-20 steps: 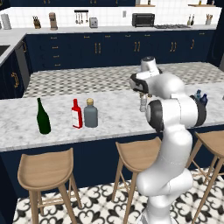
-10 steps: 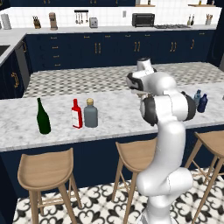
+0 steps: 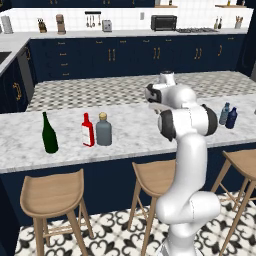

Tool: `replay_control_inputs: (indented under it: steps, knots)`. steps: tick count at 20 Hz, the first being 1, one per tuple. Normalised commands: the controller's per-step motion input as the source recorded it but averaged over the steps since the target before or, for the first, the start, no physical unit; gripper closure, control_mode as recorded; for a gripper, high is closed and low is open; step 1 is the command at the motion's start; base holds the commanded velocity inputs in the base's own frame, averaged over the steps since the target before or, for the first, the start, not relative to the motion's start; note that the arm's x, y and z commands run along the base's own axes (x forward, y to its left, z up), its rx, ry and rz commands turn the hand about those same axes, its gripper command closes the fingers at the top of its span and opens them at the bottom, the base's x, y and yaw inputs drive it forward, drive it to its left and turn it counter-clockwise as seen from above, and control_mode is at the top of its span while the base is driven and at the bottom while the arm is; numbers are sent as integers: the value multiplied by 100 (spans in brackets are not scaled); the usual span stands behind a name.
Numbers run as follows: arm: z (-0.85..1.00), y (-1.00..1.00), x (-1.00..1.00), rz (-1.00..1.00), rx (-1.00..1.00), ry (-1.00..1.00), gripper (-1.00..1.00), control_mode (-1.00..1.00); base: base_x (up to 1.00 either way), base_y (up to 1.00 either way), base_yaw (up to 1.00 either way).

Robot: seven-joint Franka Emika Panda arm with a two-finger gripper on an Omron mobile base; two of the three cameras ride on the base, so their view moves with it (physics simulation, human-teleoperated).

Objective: Move the plastic bottles in the middle to the plastics group, and the glass bottles in the middle to the glass group.

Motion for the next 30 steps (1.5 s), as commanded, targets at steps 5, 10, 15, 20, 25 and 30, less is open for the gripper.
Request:
replay_control_inputs:
  steps: [5,10,15,20,25,30]
  knots:
    - [11,-20,0,-2,9,-8,-100,-100,0,0,0]
    - [18,-7,10,0,1,-8,-100,-100,0,0,0]
    - [0,0,22,0,0,-11,-100,-100,0,0,0]
    - [10,0,5,0,0,-1,-100,-100,0,0,0]
    - [0,7,34,0,0,-17,-100,-100,0,0,0]
    - [0,0,19,1,-3,11,-100,-100,0,0,0]
